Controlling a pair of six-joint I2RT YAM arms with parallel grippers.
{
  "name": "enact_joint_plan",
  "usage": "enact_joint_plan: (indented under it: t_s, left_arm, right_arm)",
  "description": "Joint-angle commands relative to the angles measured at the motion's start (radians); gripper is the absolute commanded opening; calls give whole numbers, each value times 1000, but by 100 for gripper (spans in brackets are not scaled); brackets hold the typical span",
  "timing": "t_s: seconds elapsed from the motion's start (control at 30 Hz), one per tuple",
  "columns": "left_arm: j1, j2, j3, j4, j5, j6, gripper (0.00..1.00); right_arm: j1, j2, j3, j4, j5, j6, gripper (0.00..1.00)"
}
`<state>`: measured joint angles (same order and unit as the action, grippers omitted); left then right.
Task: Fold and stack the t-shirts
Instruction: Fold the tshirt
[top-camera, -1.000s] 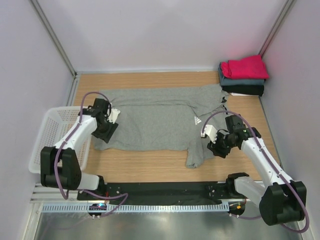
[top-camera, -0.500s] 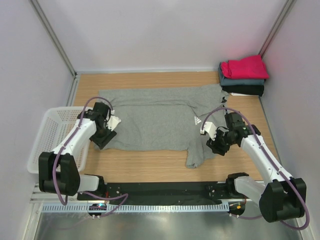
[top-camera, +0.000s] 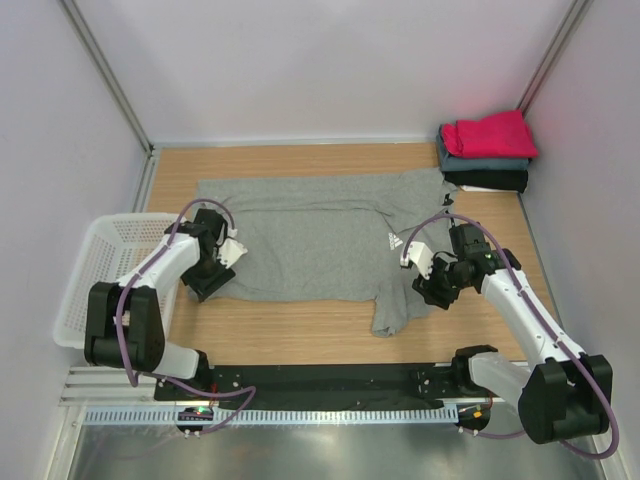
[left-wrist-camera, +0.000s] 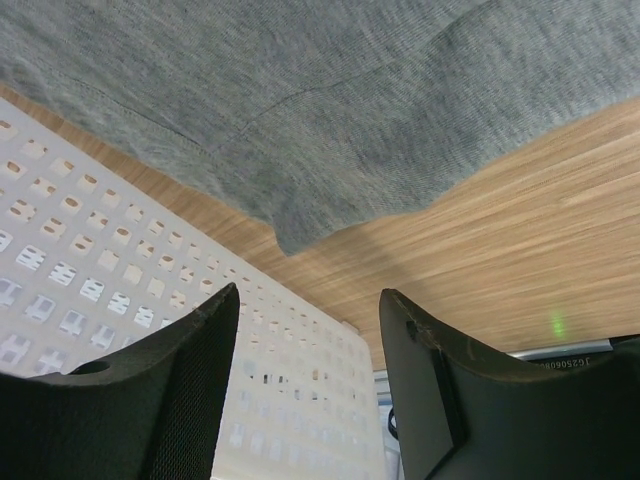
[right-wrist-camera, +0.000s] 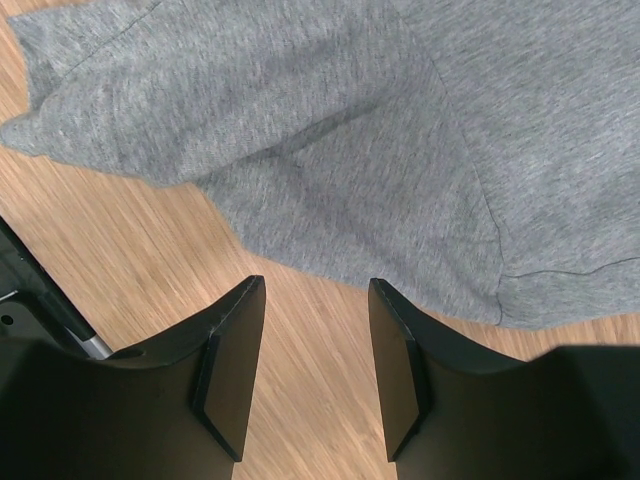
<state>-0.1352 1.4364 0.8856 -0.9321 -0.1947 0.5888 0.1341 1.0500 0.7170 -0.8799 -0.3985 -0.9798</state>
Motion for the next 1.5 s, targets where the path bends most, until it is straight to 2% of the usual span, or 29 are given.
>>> enact_joint_plan:
  t_s: [0.0, 0.27, 0.43, 0.7, 0.83, 0.97, 1.07, 1.2, 1.47]
  left_arm:
    - [28, -5, 6, 6, -97, 45, 61]
    - [32, 35, -43, 71, -127, 83, 60]
    - [34, 99, -10, 81, -109, 65, 59]
    - [40, 151, -7, 107, -109, 57, 52]
    - [42, 163, -2, 101, -91, 45, 40]
    - [42, 168, 9, 73, -63, 37, 17]
    - [42, 151, 9, 72, -57, 34, 6]
    - [40, 89, 18, 69, -26, 29, 0]
    - [42, -45, 47, 65, 17, 17, 0]
  right_arm:
    - [6, 8, 25, 32, 3, 7, 52]
    - [6, 19, 24, 48, -3, 9, 52]
    - [7, 22, 16, 68, 4, 12, 52]
    - [7, 47, 16, 84, 6, 23, 52]
    - [6, 59, 24, 88, 4, 26, 51]
    - [7, 61, 38, 82, 9, 32, 50]
    - [7, 61, 44, 81, 13, 35, 50]
    - [7, 59, 45, 81, 15, 41, 50]
    - [6, 54, 68, 78, 15, 62, 50]
